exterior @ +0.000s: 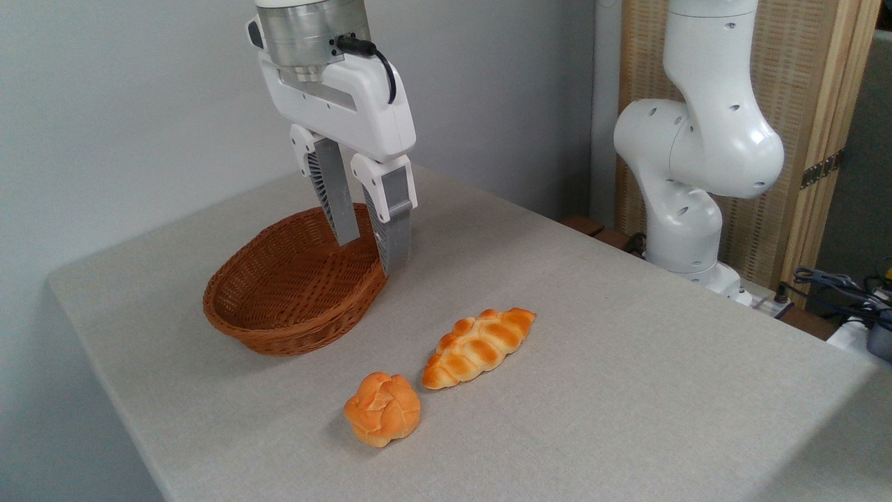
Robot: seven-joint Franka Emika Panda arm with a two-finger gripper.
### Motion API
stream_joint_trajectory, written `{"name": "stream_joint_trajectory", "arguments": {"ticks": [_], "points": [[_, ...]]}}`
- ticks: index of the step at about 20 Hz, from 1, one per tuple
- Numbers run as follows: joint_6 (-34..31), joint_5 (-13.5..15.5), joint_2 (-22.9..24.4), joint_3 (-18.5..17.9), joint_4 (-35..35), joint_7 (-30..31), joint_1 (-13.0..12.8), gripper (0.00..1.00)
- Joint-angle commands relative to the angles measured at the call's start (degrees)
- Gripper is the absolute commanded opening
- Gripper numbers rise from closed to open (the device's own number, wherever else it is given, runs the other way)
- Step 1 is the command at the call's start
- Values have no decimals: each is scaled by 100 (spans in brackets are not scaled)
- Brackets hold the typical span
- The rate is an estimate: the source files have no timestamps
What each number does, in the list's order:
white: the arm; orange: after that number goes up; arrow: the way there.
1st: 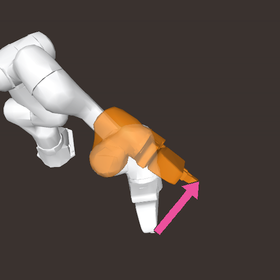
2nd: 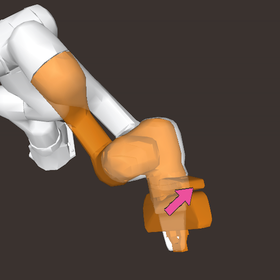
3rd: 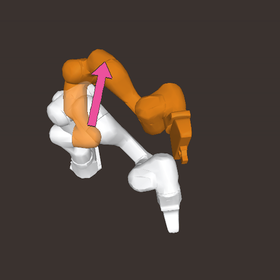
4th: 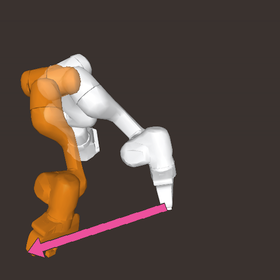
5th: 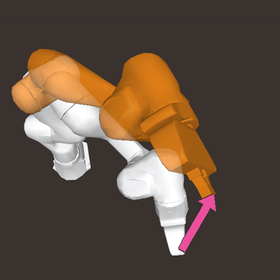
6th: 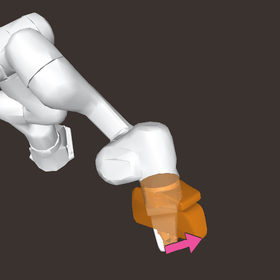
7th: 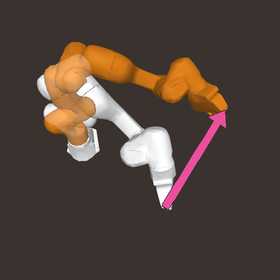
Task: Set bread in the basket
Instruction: 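Move the open gripper from above the basket down to the round roll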
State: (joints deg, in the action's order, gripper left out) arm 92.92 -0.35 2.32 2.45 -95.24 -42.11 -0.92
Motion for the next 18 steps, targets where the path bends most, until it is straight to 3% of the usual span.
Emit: {"name": "stream_joint_trajectory", "arguments": {"ticks": [1, 8, 10, 14, 18], "points": [[51, 70, 66, -34, -56, -17, 4, 100], [156, 52, 84, -34, -100, -17, -14, 100], [304, 79, 145, -34, -406, 1, -92, 100], [1647, 61, 567, -34, -1732, 36, -181, 100], [2922, -254, 480, -235, -2498, -43, -181, 100]]}}
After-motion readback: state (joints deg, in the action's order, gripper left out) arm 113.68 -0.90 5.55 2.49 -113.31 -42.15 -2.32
